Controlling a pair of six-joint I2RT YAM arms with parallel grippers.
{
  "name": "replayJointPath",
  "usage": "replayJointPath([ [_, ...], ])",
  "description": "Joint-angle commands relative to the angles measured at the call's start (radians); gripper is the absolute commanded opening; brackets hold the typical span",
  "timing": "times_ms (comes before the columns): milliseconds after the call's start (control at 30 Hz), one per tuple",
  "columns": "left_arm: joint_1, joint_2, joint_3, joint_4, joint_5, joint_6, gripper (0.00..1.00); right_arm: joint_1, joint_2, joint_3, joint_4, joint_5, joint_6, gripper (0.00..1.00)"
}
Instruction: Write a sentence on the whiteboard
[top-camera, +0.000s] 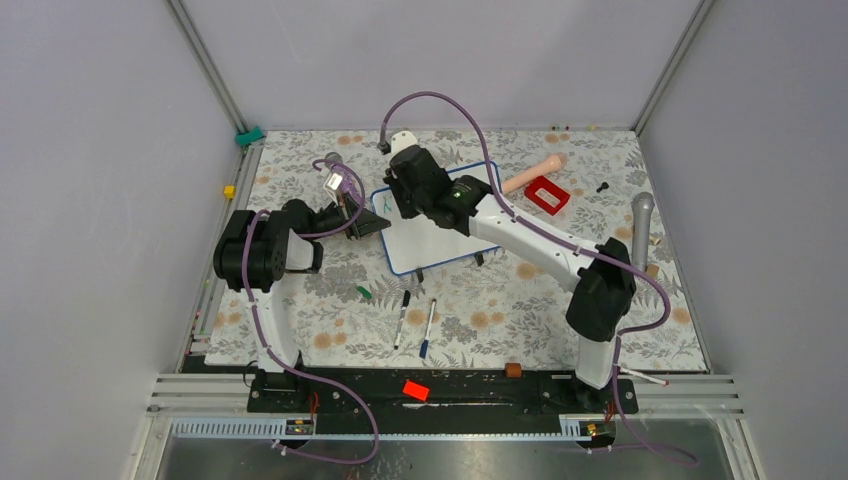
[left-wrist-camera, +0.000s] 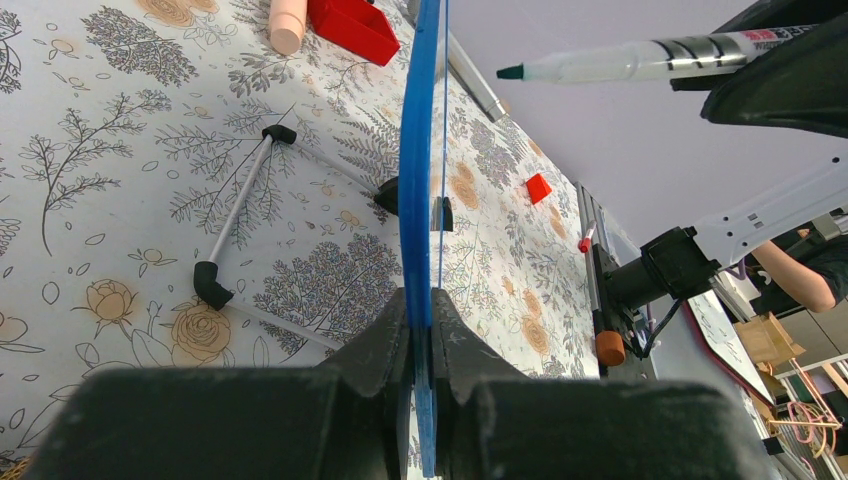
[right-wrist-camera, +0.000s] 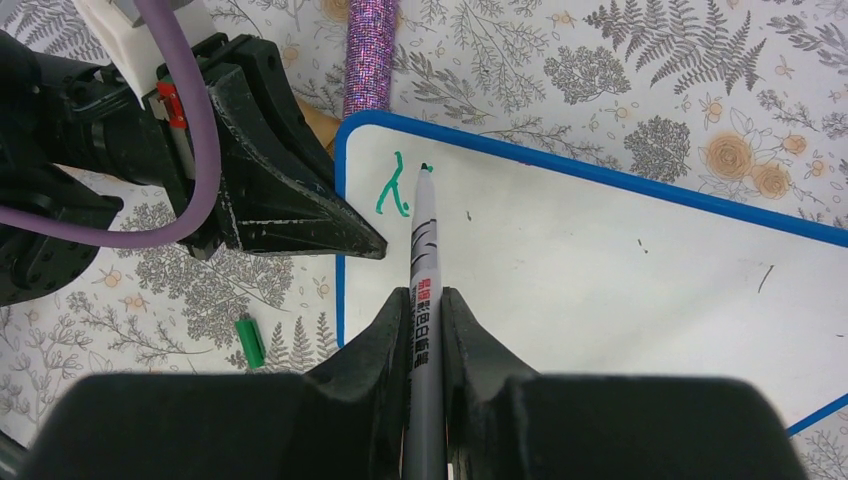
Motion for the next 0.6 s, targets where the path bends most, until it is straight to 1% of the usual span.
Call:
replayJointPath([
  [0, -0.008, -0.005, -0.019, 0.011, 0.06, 0.11, 0.0, 0.0, 0.023, 0.06, -0.003, 0.037, -0.022, 0.0],
  [567, -0.008, -0.006, -0.02, 0.011, 0.059, 0.109, 0.0, 0.0, 0.044, 0.069, -0.016, 0.037, -0.021, 0.0],
])
